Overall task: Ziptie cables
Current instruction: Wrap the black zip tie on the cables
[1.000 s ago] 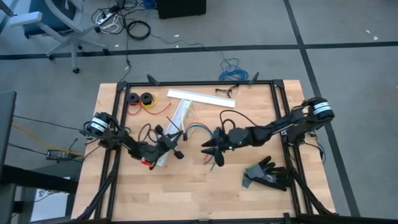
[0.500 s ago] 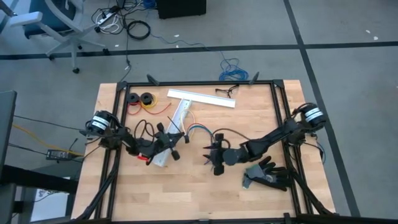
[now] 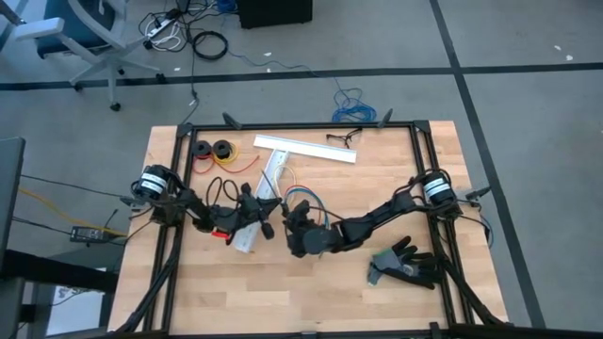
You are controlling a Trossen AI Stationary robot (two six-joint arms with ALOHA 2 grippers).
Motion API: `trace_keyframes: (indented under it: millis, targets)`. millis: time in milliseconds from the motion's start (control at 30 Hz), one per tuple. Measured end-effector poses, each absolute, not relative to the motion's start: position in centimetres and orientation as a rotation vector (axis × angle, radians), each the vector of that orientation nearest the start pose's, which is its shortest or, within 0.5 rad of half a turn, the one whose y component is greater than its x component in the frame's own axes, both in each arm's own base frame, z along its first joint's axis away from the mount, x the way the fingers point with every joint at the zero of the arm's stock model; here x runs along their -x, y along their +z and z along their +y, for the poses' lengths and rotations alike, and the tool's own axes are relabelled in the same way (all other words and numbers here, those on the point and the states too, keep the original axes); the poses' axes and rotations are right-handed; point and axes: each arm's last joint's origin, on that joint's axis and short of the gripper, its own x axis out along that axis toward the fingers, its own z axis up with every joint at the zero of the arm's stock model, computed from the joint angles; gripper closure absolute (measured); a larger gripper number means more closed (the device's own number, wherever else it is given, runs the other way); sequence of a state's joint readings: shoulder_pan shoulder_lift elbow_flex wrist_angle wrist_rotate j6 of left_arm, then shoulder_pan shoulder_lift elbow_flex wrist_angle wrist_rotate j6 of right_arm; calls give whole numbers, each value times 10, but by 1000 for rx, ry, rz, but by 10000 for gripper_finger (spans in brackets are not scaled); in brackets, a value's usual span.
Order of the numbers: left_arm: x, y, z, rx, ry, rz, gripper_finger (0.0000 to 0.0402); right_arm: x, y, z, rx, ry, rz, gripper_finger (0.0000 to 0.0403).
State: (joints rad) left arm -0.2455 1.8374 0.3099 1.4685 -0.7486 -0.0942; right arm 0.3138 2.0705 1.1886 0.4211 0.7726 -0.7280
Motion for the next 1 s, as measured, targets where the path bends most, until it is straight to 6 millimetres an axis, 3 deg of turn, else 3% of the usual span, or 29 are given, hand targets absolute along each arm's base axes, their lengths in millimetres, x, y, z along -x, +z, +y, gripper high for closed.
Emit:
trace_keyframes:
  millis: [367, 533, 1000]
  targets:
    - [-246, 111, -41, 81, 505, 26, 398, -412, 141, 110, 1001, -332, 621, 329]
    - [-246, 110, -40, 78, 521, 29, 398, -409, 139, 111, 1015, -388, 659, 332]
    - [-261, 110, -43, 52, 558, 77, 398, -414, 133, 82, 879, -370, 698, 332]
